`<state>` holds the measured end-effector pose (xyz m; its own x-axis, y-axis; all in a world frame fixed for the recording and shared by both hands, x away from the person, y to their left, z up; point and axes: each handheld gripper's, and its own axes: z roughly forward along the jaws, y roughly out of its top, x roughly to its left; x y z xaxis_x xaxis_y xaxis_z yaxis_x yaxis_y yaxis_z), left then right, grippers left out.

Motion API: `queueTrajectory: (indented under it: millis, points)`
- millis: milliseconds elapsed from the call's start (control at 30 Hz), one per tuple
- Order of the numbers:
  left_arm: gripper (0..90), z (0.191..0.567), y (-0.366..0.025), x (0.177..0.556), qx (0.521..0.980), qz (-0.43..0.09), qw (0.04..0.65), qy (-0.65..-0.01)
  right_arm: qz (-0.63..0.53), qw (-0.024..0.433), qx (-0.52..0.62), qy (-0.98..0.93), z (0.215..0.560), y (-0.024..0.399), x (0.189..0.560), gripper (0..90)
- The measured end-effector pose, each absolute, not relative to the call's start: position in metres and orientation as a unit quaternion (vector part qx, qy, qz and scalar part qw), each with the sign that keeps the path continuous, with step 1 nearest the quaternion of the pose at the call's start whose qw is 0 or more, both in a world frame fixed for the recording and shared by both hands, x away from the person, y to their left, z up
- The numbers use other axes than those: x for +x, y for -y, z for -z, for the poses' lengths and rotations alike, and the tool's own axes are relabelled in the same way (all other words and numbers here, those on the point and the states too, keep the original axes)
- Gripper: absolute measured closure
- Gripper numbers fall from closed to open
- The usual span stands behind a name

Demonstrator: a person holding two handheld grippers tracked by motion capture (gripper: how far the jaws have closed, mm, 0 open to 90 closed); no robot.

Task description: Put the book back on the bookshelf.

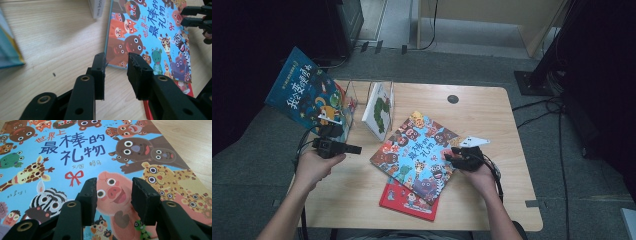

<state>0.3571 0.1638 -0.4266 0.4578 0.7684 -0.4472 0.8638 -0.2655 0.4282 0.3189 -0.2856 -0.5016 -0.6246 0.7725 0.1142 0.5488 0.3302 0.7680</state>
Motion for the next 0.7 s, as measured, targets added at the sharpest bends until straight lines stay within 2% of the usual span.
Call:
queueTrajectory:
  millis: [267,700]
  points:
    - [79.9,0.441,-0.155,0.365,0.804,0.068,0.312,-0.502,-0.409,0.142,0.416,-0.799,0.502,0.292,0.311,57.6]
    - [84.4,0.458,-0.148,0.374,0.807,0.071,0.321,-0.491,-0.412,0.143,0.426,-0.793,0.503,0.299,0.302,65.7]
